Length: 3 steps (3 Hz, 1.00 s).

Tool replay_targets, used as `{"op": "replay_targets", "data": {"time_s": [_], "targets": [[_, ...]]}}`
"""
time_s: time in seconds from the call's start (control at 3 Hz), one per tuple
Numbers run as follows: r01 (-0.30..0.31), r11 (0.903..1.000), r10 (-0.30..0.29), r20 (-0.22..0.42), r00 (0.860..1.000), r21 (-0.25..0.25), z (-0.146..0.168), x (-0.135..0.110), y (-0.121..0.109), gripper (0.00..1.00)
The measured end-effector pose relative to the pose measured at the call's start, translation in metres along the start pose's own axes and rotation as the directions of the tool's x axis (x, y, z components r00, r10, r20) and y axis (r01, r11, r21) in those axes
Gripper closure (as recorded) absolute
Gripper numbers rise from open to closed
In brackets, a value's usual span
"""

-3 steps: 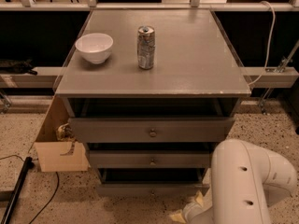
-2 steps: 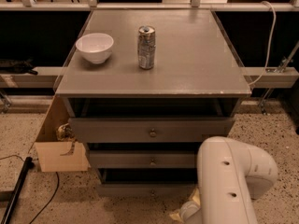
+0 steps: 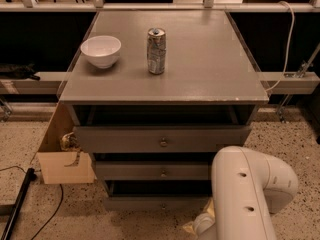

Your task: Open bottom drawer

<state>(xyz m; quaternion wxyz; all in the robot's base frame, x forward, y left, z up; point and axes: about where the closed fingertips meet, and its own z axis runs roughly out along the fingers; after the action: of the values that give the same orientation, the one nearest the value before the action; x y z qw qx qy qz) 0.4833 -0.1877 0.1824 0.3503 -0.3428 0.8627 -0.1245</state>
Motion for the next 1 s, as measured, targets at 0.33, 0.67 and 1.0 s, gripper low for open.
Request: {"op": "replay_targets", "data": {"time_s": [0.33, 0.67, 1.0], "targets": [[-0.048, 0.9977, 0.049, 0.026, 0.998, -0.049, -0.001, -0.004, -0.007, 0.0], [-0.163, 0.9759, 0.18, 0.109, 0.978, -0.145, -0.013, -0.038, -0.035, 0.0], [-0.153, 0.9596, 0.183, 0.107, 0.977, -0.236, -0.02, -0.04, -0.017, 0.0]]}}
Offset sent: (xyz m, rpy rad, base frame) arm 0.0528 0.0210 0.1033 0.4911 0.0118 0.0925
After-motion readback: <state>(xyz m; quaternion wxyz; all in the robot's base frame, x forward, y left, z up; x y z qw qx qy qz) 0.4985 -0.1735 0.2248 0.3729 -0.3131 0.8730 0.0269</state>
